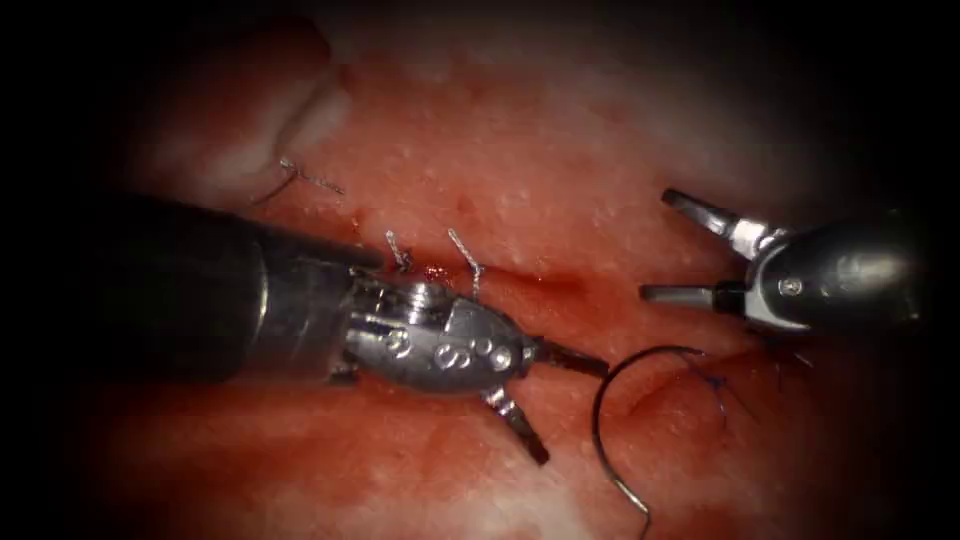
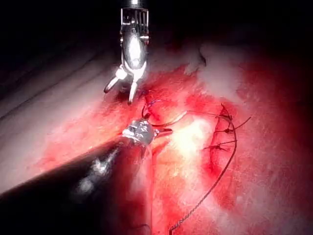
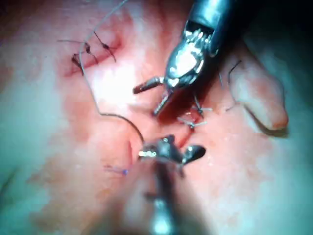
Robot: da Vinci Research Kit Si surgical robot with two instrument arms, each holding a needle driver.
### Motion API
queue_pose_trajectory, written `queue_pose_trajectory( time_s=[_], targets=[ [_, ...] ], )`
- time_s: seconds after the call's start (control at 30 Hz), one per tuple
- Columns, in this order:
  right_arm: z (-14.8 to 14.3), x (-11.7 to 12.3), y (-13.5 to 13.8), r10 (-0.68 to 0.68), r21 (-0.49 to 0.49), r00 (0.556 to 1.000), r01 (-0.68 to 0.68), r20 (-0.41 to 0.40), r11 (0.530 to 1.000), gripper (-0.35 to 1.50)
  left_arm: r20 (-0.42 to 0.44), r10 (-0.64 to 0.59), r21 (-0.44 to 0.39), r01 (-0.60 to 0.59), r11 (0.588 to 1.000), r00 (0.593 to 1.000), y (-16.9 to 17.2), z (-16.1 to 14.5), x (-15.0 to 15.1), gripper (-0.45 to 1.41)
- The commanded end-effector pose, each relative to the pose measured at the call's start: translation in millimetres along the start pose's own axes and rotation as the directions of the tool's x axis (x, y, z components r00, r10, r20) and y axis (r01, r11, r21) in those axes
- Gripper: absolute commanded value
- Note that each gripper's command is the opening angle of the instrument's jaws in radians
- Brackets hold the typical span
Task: Wound Closure
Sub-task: Pick up the needle near the tip using the left gripper.
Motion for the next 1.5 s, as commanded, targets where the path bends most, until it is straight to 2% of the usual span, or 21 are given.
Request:
queue_pose_trajectory(
  time_s=[0.03,0.2,0.47,0.77,0.9,1.2,1.5],
  targets=[
    [0.7,-0.1,-0.6,0.000,0.002,1.000,0.000,-0.003,1.000,1.21,0.008,0.005,-0.014,-0.005,1.000,1.000,-0.3,0.9,-0.5,0.67],
    [0.7,-0.1,-0.6,0.000,0.002,1.000,0.000,-0.002,1.000,1.21,0.001,0.036,-0.059,-0.036,0.998,0.999,-0.5,2.6,-1.6,0.64],
    [0.6,-0.3,-0.4,0.000,0.002,1.000,0.000,-0.002,1.000,1.21,0.006,0.077,-0.083,-0.077,0.994,0.997,-1.8,5.4,-2.6,0.59],
    [0.6,-0.3,-0.4,0.000,-0.002,1.000,0.000,-0.007,1.000,1.21,0.002,0.117,-0.109,-0.117,0.987,0.993,-2.8,6.7,-3.2,0.54],
    [0.7,-0.4,-0.5,-0.001,-0.003,1.000,0.001,-0.007,1.000,1.21,0.010,0.108,-0.107,-0.107,0.989,0.994,-3.1,6.6,-3.3,0.54],
    [0.9,-0.7,-0.5,0.003,-0.005,1.000,-0.003,-0.007,1.000,1.21,0.023,0.104,-0.057,-0.102,0.993,0.994,-4.0,3.7,-2.3,0.50],
    [1.0,-0.8,-0.7,0.002,-0.006,1.000,-0.002,-0.007,1.000,1.21,0.031,0.093,-0.033,-0.092,0.995,0.995,-5.5,5.2,-2.4,0.50]
  ],
)
